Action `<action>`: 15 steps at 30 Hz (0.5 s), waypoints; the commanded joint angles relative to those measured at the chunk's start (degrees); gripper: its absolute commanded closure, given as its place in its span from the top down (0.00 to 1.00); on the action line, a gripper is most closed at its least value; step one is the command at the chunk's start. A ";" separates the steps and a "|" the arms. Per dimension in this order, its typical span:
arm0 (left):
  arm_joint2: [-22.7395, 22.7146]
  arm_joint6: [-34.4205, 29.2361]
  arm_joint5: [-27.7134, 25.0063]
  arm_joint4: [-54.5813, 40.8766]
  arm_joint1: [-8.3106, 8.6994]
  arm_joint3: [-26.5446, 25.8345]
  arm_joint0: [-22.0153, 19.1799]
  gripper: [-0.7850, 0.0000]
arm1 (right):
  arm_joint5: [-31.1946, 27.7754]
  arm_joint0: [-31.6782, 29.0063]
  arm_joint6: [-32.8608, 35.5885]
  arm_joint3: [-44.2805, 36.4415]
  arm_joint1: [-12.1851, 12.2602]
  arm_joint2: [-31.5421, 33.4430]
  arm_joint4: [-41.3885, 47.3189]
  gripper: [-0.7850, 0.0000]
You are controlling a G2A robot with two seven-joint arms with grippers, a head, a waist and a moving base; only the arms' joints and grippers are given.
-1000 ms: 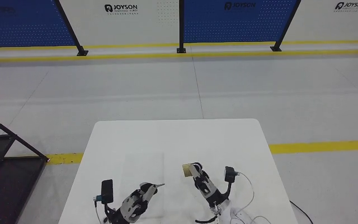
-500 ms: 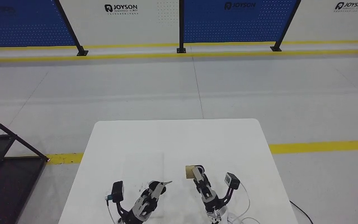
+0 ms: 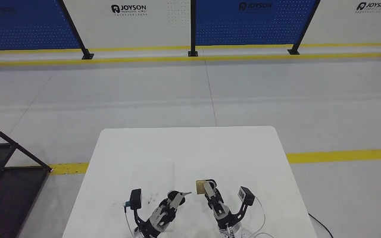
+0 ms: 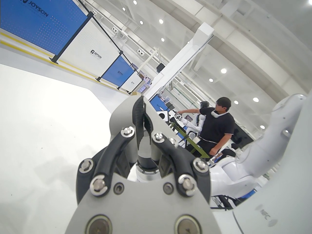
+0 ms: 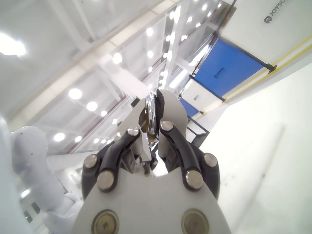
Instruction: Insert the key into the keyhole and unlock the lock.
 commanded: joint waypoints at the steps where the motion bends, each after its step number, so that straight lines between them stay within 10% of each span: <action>1: 0.08 -0.63 0.07 -0.68 0.04 0.00 -0.12 0.00 | 0.31 -0.05 -0.15 -0.03 -0.11 0.10 -0.47 0.00; 15: 0.59 -4.04 1.59 -4.19 0.23 -0.23 -1.17 0.00 | 0.42 -0.29 0.33 0.40 -0.78 0.41 -2.17 0.00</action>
